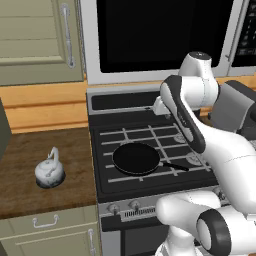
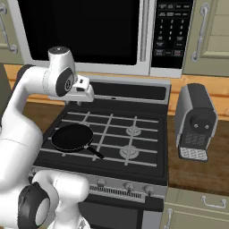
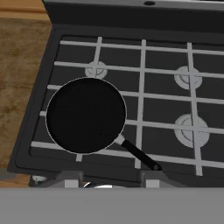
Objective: Pick the kettle from the counter and place it on a stove burner. Then turn the burner on.
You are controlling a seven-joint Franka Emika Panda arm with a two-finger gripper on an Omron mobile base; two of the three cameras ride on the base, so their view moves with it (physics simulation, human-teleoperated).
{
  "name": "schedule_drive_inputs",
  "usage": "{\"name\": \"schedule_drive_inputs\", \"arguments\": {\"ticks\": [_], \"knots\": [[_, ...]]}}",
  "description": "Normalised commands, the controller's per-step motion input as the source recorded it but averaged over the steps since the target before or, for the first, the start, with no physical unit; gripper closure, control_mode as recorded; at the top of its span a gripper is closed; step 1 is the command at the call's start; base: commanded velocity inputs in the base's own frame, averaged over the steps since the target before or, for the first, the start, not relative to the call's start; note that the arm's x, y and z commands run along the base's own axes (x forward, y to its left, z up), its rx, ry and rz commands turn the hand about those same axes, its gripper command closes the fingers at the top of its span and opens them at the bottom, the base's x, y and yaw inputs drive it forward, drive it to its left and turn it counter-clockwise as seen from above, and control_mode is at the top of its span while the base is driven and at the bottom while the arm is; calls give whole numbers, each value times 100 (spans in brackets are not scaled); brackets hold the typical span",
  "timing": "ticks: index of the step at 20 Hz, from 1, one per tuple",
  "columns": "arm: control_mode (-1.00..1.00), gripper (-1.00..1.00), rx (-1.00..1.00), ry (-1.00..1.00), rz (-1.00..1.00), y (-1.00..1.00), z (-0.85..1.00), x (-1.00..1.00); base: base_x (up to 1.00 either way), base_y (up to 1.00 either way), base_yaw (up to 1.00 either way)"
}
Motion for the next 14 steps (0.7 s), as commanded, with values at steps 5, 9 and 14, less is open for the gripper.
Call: {"name": "schedule_drive_inputs", "arguments": {"ticks": [5, 9, 14], "knots": [[-100, -100, 0, 0, 0, 6, -7, -38, 0, 0, 0], [-100, -100, 0, -11, 0, 58, -49, -56, 0, 0, 0], [-100, -100, 0, -15, -5, 88, -69, -31, 0, 0, 0]]}}
